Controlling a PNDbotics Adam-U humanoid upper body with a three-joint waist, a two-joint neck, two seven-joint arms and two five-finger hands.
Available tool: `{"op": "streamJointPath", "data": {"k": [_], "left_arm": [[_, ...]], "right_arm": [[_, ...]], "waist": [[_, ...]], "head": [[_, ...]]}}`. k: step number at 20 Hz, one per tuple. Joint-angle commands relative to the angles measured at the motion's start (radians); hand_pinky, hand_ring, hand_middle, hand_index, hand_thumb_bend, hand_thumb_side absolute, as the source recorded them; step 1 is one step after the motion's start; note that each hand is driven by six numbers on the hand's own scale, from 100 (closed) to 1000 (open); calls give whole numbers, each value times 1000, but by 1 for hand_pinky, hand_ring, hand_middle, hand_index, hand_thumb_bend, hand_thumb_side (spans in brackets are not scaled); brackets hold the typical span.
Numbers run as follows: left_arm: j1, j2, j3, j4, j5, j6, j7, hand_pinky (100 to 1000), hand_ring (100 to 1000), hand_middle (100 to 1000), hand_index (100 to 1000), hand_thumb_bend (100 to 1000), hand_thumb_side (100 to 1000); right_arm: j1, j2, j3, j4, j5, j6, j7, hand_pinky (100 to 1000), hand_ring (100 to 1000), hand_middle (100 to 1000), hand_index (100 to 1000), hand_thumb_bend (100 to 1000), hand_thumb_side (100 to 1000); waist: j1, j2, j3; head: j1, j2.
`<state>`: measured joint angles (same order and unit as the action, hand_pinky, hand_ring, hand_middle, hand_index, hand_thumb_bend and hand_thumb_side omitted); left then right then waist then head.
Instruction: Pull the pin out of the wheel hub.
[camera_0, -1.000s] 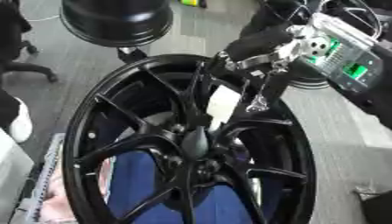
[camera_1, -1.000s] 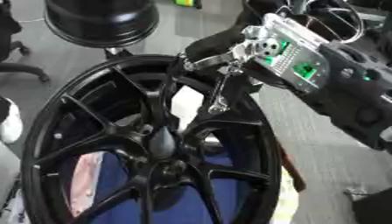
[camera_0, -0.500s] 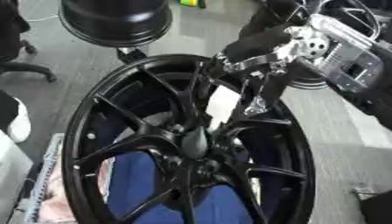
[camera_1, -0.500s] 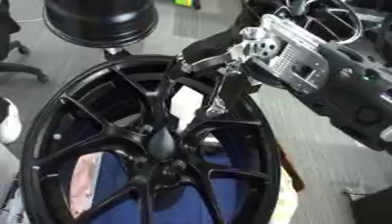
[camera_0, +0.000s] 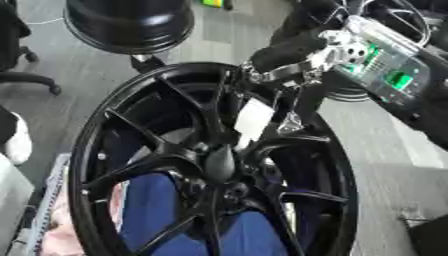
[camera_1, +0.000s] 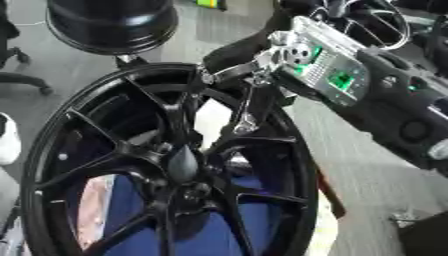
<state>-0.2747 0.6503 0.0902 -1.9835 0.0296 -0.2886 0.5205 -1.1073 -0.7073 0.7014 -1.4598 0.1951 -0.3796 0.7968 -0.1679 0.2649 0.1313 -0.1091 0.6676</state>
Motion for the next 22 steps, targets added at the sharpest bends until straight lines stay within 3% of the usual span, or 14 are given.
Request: {"op": "streamJointPath", "data": {"k": [1, 5, 9, 16, 22], "left_arm": [[-9, 20, 12, -17, 3, 0, 5, 752, 821, 702, 827, 191, 612], [-8, 20, 12, -17, 2, 2, 6, 753, 821, 702, 827, 190, 613], [-6, 21, 13, -17, 1, 2, 6, 753, 821, 702, 828, 193, 608], [6, 24, 17, -17, -1, 2, 9, 754, 820, 703, 828, 192, 604], [26, 25, 26, -17, -11, 3, 18, 754, 820, 702, 828, 191, 605]], "right_arm": [[-17, -13, -26, -2, -32, -91, 110, 859, 730, 467, 553, 100, 100], [-19, -14, -44, -5, -63, -62, 110, 848, 691, 405, 486, 100, 100], [-25, -33, -90, -5, -86, -29, 110, 846, 679, 397, 478, 100, 100], [-15, -128, -248, 9, -142, 45, 72, 848, 663, 389, 467, 100, 100], [64, -264, -388, 67, -114, 111, -12, 853, 666, 395, 472, 100, 100]], "waist": [[9, -21, 1], [9, -22, 0], [12, -27, -4], [26, -35, -28], [37, -38, -61]], "head": [[-3, 2], [-4, 3], [-1, 2], [20, 1], [60, 2]]}}
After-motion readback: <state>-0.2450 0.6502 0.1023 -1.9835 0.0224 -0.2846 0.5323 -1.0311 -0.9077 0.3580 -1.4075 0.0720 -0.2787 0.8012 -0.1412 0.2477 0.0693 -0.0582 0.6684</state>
